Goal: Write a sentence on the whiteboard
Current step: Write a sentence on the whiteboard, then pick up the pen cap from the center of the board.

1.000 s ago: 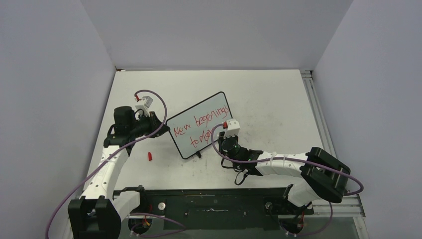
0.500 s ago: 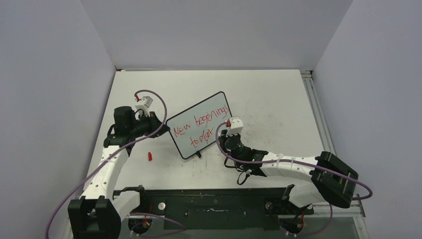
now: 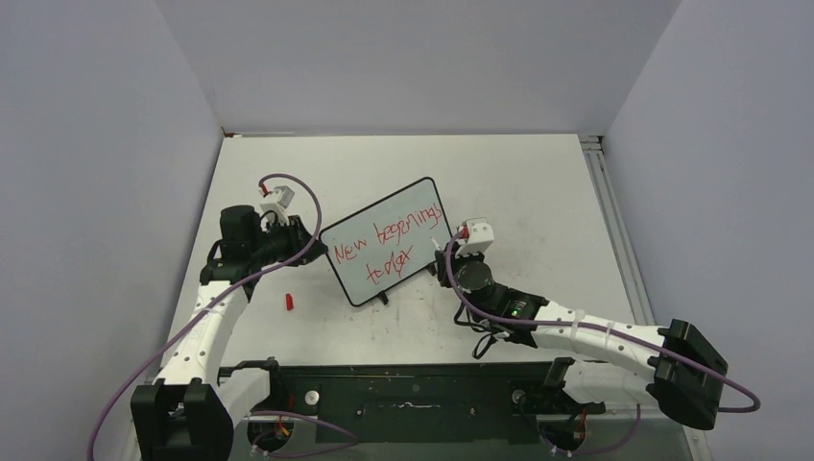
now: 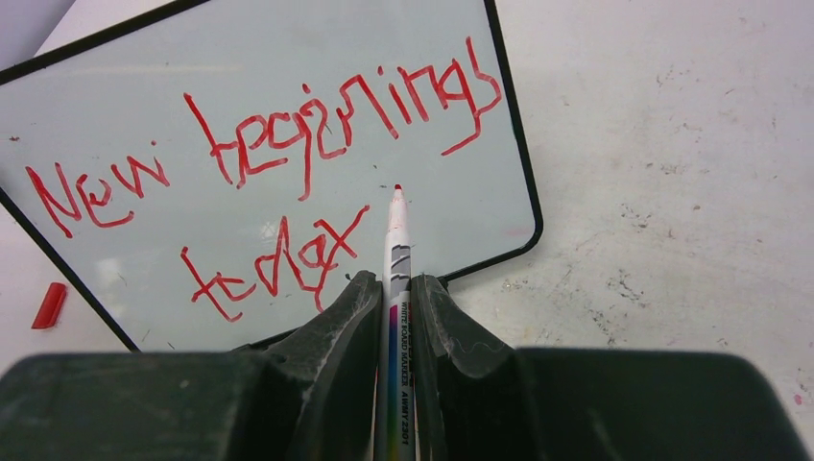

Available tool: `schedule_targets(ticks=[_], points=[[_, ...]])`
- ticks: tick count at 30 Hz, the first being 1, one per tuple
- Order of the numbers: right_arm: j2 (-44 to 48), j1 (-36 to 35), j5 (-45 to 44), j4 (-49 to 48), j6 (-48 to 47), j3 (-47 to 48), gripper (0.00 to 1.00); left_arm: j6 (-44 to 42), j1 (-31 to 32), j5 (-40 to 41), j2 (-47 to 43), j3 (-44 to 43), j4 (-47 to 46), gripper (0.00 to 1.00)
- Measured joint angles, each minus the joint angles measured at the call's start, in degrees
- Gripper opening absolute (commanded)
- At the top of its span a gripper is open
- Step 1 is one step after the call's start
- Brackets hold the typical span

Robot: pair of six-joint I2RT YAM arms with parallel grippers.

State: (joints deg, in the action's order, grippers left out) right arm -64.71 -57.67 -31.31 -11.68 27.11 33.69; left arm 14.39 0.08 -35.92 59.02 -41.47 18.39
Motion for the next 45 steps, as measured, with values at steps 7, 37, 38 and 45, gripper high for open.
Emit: schedule_targets(ticks=[7, 37, 38, 45], points=[[2.25, 0.28, -1.25, 0.15, -0.79, -1.05, 0.05, 0.02, 0.00, 1.05, -0.94, 0.00, 0.28, 0.43], [6.49, 0.33, -2.45, -1.51, -2.29, -3.61, 0.05, 0.42, -1.84, 23.21, -18.29, 0.83, 2.32, 0.72], [6.49, 0.33, -2.45, -1.64, -2.49, -3.63, 0.05, 0.44, -1.84, 24.55, -18.58, 0.83, 2.62, 0.72], [7.85, 0.35, -3.23, -1.49, -4.61, -3.61, 0.05, 2.34, -1.95, 34.91, -23.17, 0.83, 6.80, 0.80]])
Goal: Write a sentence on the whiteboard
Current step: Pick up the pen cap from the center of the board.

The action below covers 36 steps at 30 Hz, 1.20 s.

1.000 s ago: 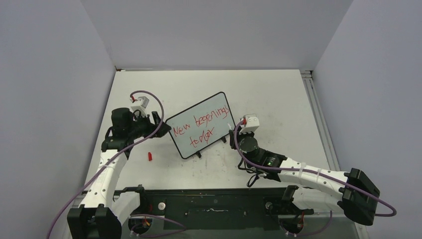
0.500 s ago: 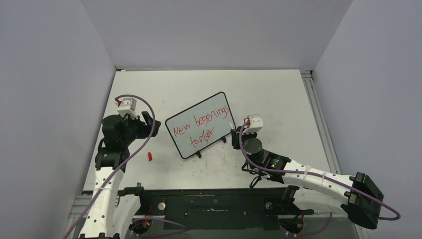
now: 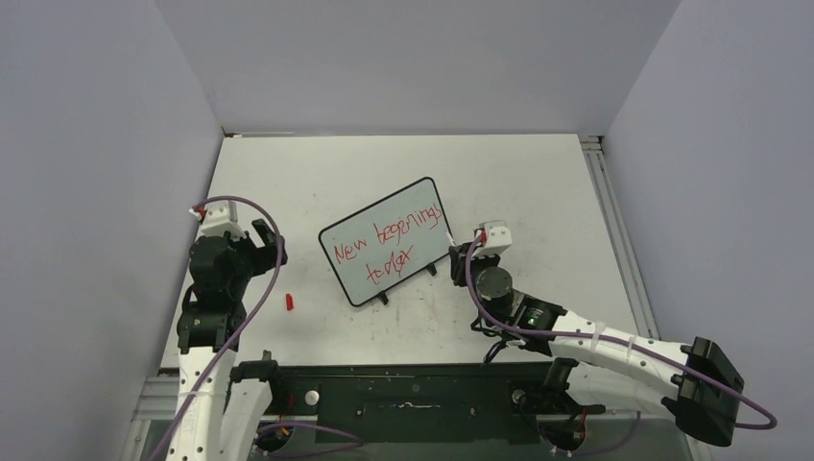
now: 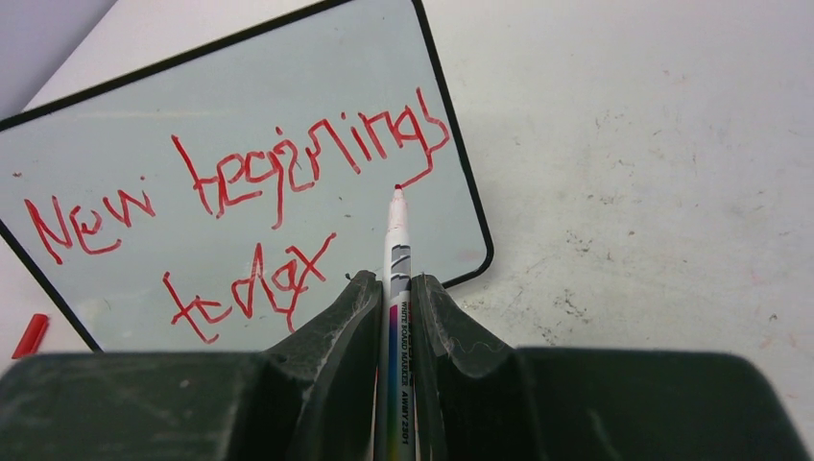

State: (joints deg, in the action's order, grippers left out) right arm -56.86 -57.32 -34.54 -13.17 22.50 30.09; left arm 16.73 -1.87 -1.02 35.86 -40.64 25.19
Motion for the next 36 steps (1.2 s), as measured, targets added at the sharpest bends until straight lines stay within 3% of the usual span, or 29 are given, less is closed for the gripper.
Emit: schedule_targets(ticks=[7, 19, 36], points=[[4.61, 0.79, -1.33, 0.11, -2.16, -0.02, 0.06, 5.79, -0.11, 5.07, 0.52, -1.44, 8.85, 0.82], [12.39, 1.92, -2.82, 1.90, -3.52, -2.71, 0.09, 19.23, -1.31, 4.26, 5.35, -1.70, 15.45, 0.78], [17.35, 4.17, -3.56, 2.99, -4.09, -3.87, 0.10, 32.74, -1.55, 6.32, 8.70, 13.66, 12.94, 0.61]])
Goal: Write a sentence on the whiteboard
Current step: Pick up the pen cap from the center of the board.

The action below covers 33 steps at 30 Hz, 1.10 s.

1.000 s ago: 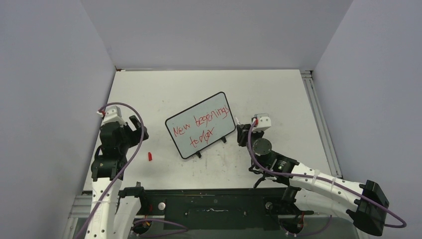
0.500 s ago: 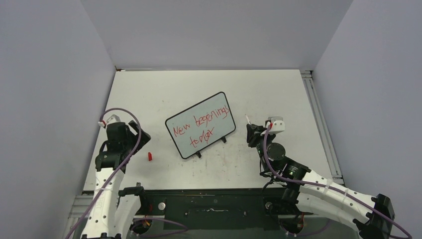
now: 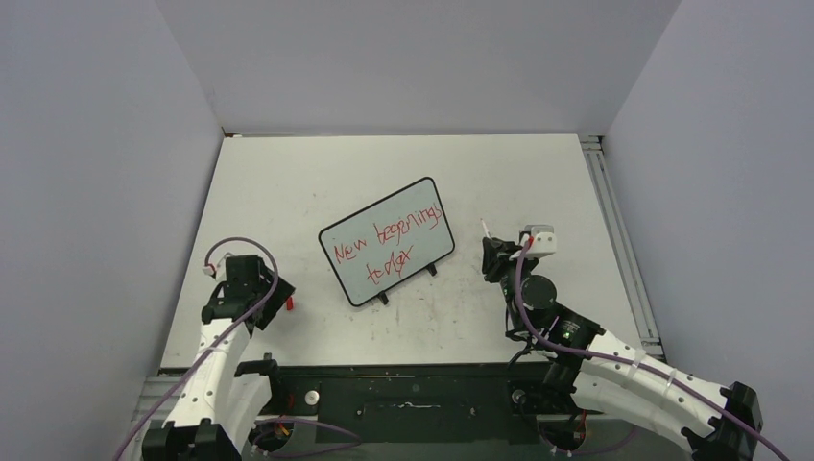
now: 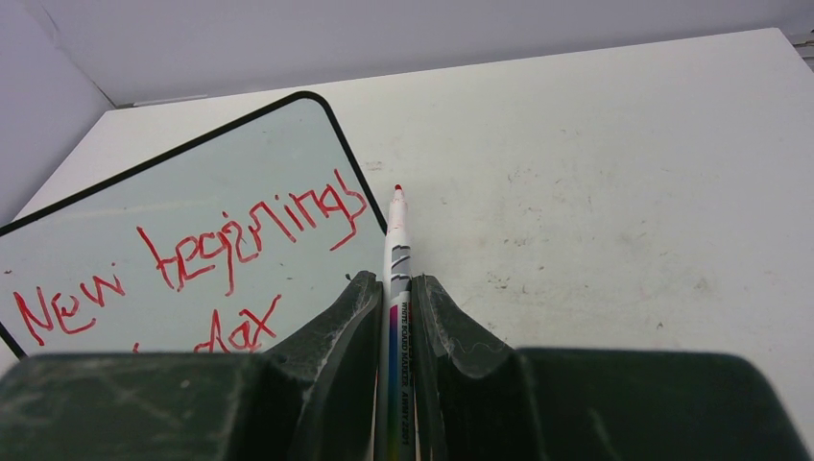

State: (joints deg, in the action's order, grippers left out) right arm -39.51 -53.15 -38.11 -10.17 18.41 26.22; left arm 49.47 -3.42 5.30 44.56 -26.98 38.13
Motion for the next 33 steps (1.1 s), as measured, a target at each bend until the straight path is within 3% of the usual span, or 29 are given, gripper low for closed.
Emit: schedule_targets(ticks=[9, 17, 33], points=[[0.02, 0.74, 0.39, 0.48, 0.26, -0.22, 0.10, -2.40, -0.02, 0.09, 10.91, 0.28, -5.57, 0.53], [-0.02, 1.42, 0.85, 0.48, 0.85, -0.24, 0.11, -5.66, 0.00, 0.50, 15.15, 0.28, -7.56, 0.36], [-0.11, 2.86, 1.27, 1.29, 3.02, -0.85, 0.11, -7.19, 9.33, 5.49, 21.64, -2.45, -9.01, 0.34]])
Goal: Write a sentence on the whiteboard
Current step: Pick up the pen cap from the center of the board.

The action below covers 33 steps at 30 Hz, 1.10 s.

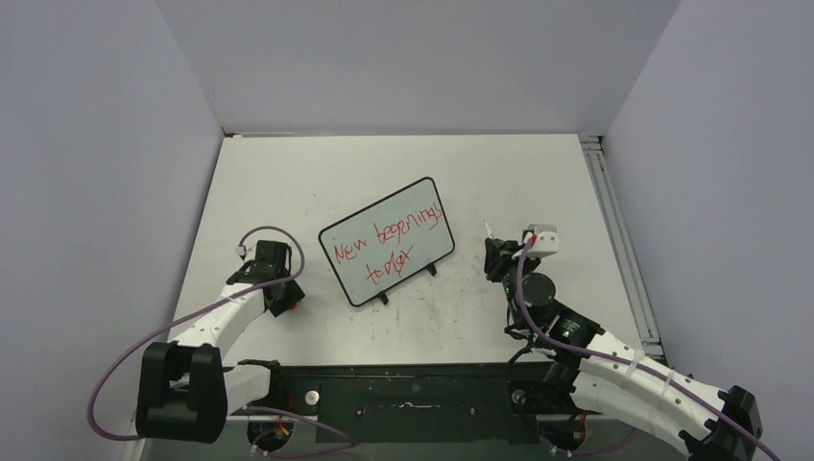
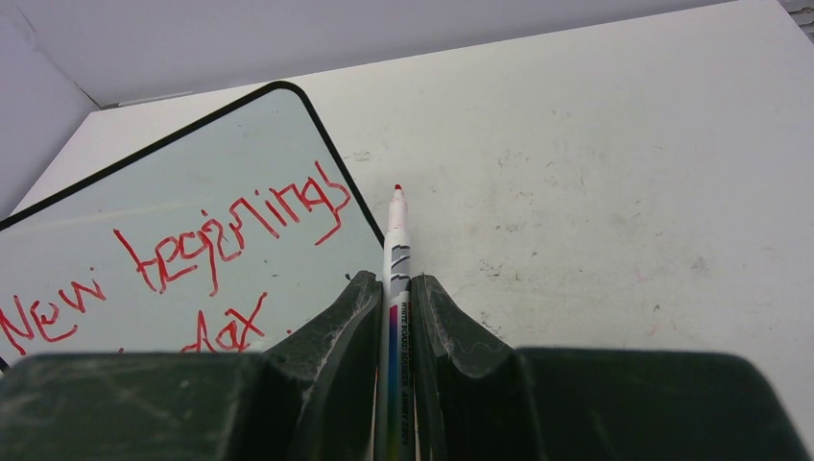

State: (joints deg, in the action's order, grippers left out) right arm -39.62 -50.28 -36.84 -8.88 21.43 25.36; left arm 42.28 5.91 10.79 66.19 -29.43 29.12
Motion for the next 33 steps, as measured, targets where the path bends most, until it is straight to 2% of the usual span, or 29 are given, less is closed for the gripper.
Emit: schedule_targets(ticks=[12, 22, 27, 33], points=[[0.15, 0.46, 1.11, 0.48, 1.07, -0.02, 0.12, 0.35, 0.00, 2.10, 3.89, -2.45, 1.20, 0.23], [1.64, 0.81, 2.25, 0.92, 2.21, -0.09, 0.12, 0.31, -0.07, 2.71, 8.66, -5.81, 2.03, 0.00], [2.82, 0.87, 2.58, 1.14, 2.45, -0.09, 0.12, 0.57, -0.07, 2.71, 8.11, -5.73, 2.27, 0.00], [3.52, 1.16, 2.67, 1.51, 2.89, -0.11, 0.12, 1.01, -0.07, 2.99, 1.60, -3.89, 6.49, 0.00]])
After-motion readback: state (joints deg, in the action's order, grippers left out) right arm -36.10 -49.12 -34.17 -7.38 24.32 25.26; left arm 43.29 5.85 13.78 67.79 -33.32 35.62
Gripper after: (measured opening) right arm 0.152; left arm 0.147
